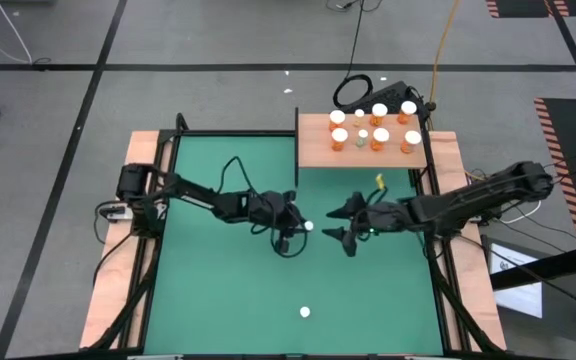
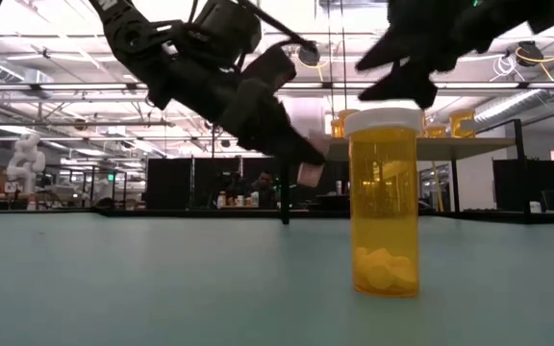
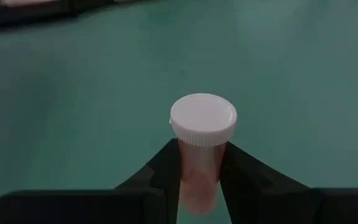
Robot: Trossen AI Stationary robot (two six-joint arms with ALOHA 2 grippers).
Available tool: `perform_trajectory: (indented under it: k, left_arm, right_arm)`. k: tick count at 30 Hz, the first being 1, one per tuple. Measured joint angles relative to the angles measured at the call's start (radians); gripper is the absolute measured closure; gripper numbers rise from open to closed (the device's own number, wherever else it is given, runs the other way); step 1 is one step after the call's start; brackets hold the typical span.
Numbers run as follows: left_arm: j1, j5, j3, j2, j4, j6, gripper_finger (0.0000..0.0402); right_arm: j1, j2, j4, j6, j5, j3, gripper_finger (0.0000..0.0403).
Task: Pick and place medicine bottles onto shelf by color
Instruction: Put the pink pill bottle on the shelf
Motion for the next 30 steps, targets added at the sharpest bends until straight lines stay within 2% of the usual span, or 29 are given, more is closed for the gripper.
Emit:
perform_trajectory:
  k: [4,8,15,20,30]
  left_arm:
    - [-0.013,-0.033,0.000,0.000,-0.099,-0.038,0.0309]
    - [-0.023,-0.043,0.000,0.000,-0.183,-0.077,0.0309]
    - [-0.030,-0.043,0.000,0.000,-0.259,-0.126,0.0309]
    - [-0.030,-0.043,0.002,-0.002,-0.326,-0.152,0.0309]
    - [-0.043,-0.047,0.003,-0.004,-0.345,-0.160,0.0309]
  right_arm:
    - [-0.051,0.078,-0.024,-0.043,-0.117,0.019,0.0149]
    - [-0.087,0.171,-0.100,-0.119,-0.216,0.109,0.0149]
    - [-0.110,0.361,-0.337,-0.313,-0.241,0.319,0.0149]
    - [-0.118,0.438,-0.273,-0.384,-0.242,0.361,0.0149]
    - [-0.122,0.535,-0.148,-0.369,-0.243,0.361,0.0149]
